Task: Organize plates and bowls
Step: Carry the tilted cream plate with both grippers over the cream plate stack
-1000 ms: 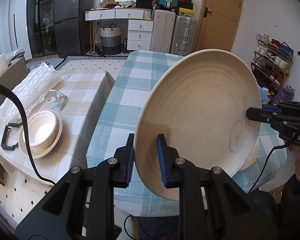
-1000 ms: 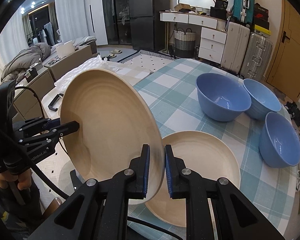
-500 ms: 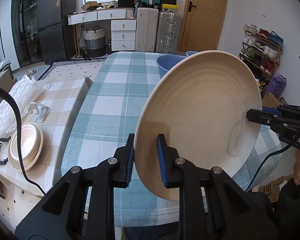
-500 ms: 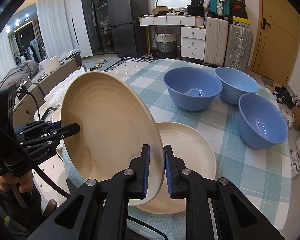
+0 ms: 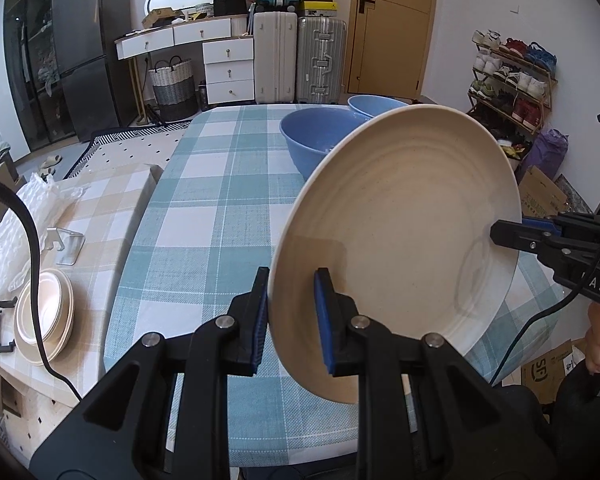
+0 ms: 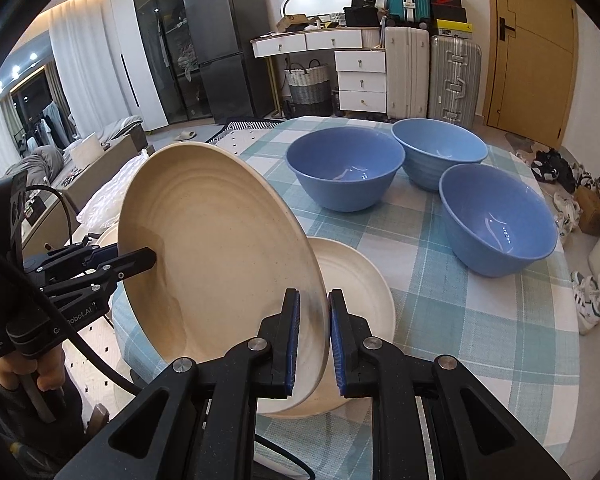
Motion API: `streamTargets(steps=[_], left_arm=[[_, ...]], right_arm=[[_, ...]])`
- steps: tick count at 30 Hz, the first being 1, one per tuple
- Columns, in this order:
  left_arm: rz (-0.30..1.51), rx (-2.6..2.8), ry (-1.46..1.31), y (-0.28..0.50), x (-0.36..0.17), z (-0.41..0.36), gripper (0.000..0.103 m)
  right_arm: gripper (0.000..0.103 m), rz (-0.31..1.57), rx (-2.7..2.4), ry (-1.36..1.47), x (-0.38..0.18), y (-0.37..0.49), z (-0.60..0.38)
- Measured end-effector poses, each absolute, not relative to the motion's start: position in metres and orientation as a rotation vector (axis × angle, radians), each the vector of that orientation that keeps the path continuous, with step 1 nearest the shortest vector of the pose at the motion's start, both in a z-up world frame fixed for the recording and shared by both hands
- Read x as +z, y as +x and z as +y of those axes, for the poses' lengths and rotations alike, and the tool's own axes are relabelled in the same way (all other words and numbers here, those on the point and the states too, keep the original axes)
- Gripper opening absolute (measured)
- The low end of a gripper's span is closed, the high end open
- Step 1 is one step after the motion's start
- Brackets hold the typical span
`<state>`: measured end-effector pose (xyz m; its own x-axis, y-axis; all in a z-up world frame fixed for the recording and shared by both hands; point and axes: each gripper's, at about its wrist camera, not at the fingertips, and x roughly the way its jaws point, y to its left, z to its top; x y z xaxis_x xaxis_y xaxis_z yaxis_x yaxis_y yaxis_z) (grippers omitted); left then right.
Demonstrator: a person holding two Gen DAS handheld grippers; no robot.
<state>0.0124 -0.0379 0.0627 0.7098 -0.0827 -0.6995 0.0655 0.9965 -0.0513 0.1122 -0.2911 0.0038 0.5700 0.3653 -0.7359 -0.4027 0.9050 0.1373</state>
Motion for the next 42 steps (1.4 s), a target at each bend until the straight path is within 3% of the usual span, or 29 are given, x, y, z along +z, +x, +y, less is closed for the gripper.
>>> streamTargets(steps=[24, 42], left_arm=[[0.87, -0.143, 0.004, 0.07, 0.052, -0.057, 0.018], [0.961, -0.176, -0.044, 0.1, 0.012, -0.045, 0.018]], right_arm=[[0.015, 0.904, 0.365, 0.006, -0.014, 0.141, -0.317], [0.015, 0.989, 0.352, -0.008, -0.045, 0.166, -0.311]])
